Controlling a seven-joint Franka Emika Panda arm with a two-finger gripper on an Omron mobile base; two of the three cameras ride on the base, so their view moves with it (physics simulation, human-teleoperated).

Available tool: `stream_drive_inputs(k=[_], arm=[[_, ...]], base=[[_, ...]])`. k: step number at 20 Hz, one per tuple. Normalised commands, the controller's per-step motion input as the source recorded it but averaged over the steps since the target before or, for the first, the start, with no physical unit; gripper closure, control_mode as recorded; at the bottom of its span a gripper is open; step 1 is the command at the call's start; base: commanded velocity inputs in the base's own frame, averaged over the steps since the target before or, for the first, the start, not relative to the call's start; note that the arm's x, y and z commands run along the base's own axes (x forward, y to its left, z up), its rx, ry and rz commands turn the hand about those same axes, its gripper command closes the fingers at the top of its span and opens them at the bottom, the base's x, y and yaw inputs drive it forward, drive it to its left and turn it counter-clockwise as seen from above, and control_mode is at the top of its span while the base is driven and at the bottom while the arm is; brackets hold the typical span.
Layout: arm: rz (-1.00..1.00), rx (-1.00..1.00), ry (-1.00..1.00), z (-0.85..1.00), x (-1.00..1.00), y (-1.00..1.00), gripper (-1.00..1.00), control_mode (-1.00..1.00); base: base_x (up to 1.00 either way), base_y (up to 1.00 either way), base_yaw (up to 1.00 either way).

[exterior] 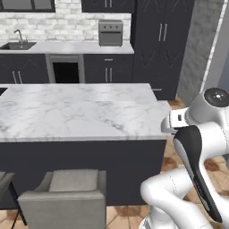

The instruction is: Gather the squashs from the fridge and place them on a tray on the dining counter. Then gather the chicken drumstick and steak from the fridge and place them on the other tray.

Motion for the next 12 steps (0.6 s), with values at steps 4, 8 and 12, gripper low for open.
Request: stream_drive_inputs(k=[4,8,12], arm=[[0.0,0.0,0.0,0.0,0.0,0.0,1.0,1.0],[0.0,0.0,0.0,0.0,0.0,0.0,1.0,1.0],[0.0,0.0,0.0,0.0,0.0,0.0,1.0,1.0]], base=[[0.0,0.44,0.36],[0.0,0.65,0.32],[-0.24,0.7,0.19]])
